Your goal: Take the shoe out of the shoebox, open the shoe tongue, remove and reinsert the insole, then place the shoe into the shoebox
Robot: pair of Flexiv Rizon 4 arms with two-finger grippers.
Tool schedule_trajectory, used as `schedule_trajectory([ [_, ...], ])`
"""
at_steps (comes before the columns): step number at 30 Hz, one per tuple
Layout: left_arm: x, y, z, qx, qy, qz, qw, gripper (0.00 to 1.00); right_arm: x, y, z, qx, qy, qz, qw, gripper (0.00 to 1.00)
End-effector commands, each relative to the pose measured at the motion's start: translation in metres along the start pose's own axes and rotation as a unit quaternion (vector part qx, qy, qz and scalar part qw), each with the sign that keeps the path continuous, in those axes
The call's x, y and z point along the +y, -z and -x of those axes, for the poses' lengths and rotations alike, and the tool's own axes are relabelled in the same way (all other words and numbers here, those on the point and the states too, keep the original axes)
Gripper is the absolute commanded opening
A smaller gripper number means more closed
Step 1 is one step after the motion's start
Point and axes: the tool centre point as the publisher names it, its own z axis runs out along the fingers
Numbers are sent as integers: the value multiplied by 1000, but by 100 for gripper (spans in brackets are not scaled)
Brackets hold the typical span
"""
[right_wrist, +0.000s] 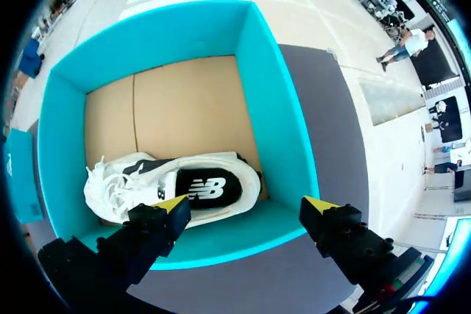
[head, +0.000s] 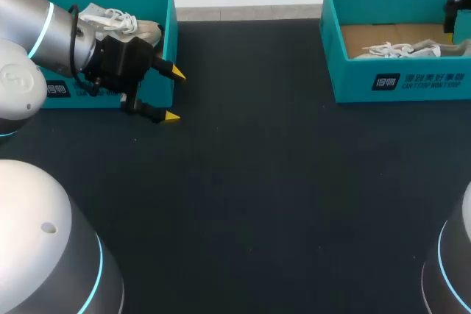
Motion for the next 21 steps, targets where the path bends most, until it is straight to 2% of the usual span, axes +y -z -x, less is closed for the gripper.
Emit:
schedule_trajectory([
  [1, 0, 0, 0, 0, 0, 1, 1000, 100, -19, 29, 4, 10, -1, 19, 1000, 100],
  [4, 0, 0, 0, 0, 0, 1, 1000, 100, -22, 41, 2, 11, -23, 29, 999, 100],
  [14, 0, 0, 0, 0, 0, 1, 1000, 100, -22, 41, 2, 11, -23, 29, 999, 100],
  [18, -10, 20, 21, -14, 22, -10, 1000, 100, -22, 41, 2, 11, -23, 29, 999, 100],
  [21, -12, 34, 37, -27, 42, 16, 999, 100, -22, 41, 2, 11, -23, 29, 999, 100],
])
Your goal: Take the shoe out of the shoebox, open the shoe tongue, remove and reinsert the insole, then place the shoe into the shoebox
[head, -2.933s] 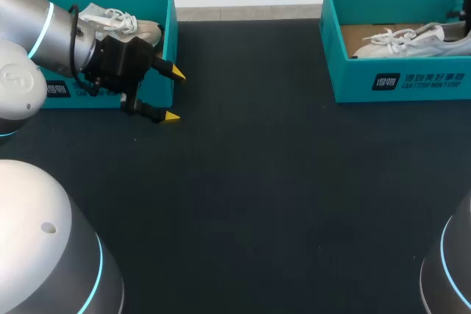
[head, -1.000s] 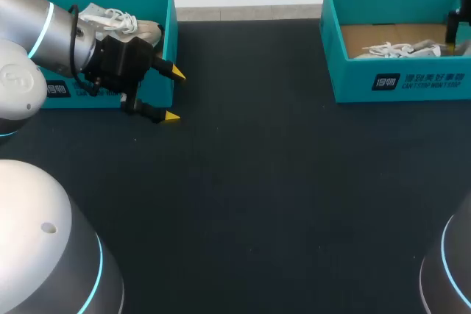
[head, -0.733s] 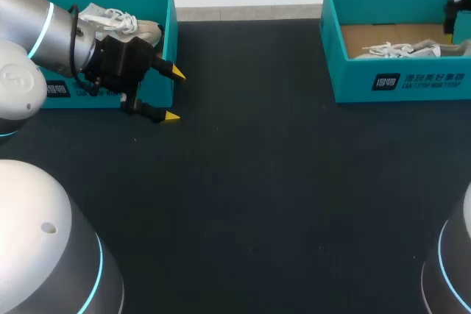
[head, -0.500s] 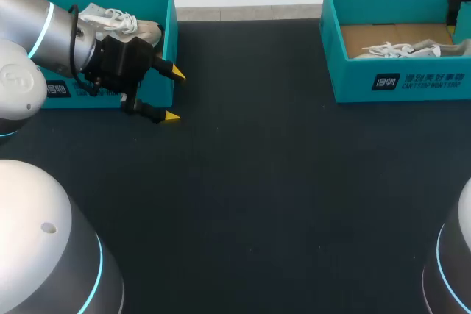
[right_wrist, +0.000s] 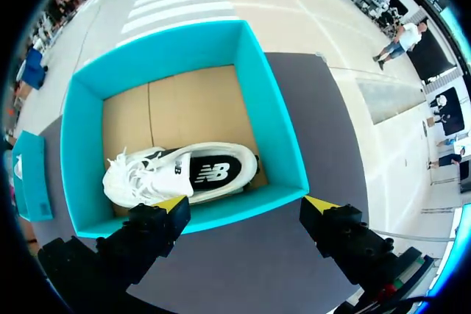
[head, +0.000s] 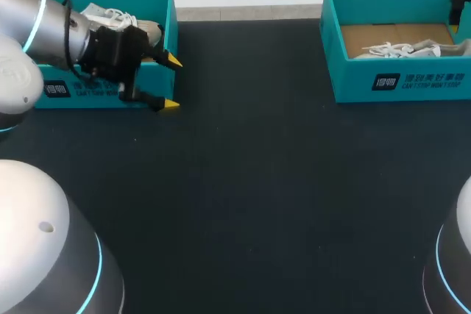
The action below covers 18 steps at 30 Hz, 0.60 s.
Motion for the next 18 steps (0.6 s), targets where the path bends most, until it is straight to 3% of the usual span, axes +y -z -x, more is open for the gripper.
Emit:
schedule_trajectory([
  [1, -5, 20, 20, -2, 27, 38, 999, 100, 0, 0, 0, -1, 0, 0, 1000, 100],
  [7, 10, 47, 51, -71, 88, 114, 987, 100, 0, 0, 0, -1, 0, 0, 1000, 100],
  [11, 31, 68, 74, -136, 132, 128, 973, 100, 0, 0, 0, -1, 0, 0, 1000, 100],
  [18, 65, 83, 104, -166, 184, 150, 957, 100, 0, 0, 0, -1, 0, 0, 1000, 100],
])
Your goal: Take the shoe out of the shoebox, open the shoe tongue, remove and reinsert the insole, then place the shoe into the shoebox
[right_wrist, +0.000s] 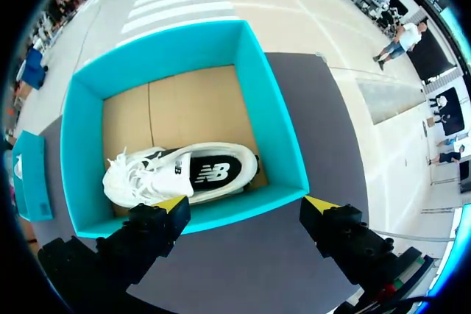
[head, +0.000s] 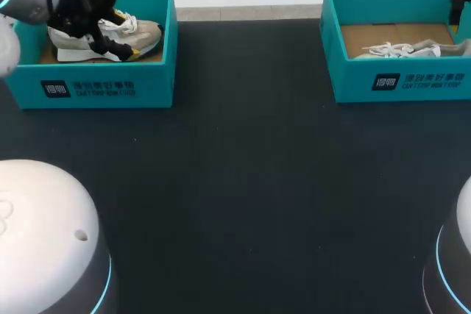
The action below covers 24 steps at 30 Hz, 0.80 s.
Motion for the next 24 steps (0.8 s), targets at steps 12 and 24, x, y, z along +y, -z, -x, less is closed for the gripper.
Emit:
schedule_trajectory([
  [12, 25, -9, 52, 5, -28, 51, 998, 100, 0, 0, 0, -1, 0, 0, 1000, 100],
  [24, 9, -2, 81, 194, -373, 56, 906, 100, 0, 0, 0, -1, 0, 0, 1000, 100],
])
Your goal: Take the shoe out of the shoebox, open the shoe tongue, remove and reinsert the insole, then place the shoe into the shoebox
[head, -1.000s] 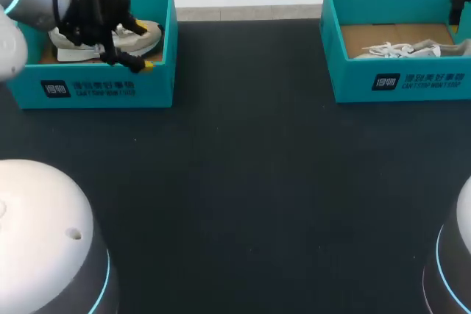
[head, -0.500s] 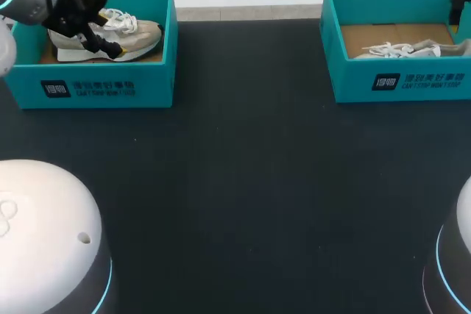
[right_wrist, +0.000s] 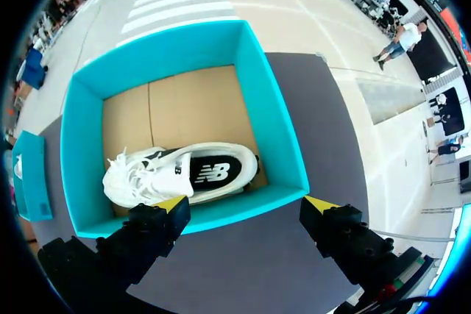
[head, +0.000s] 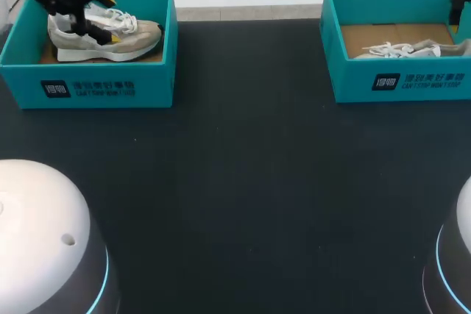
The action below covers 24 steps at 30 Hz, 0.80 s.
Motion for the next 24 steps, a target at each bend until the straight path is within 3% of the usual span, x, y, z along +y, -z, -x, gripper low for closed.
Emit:
schedule_trajectory([
  [1, 2, 8, 19, 174, -277, -11, 945, 100, 0, 0, 0, -1, 0, 0, 1000, 100],
  [2, 0, 13, 19, 202, -301, -20, 932, 100, 0, 0, 0, -1, 0, 0, 1000, 100],
  [4, -3, 21, 12, 299, -355, -29, 885, 100, 0, 0, 0, -1, 0, 0, 1000, 100],
  [23, -3, 21, 12, 299, -355, -29, 885, 100, 0, 0, 0, -1, 0, 0, 1000, 100],
  [24, 0, 20, 16, 301, -383, -25, 873, 100, 0, 0, 0, -1, 0, 0, 1000, 100],
])
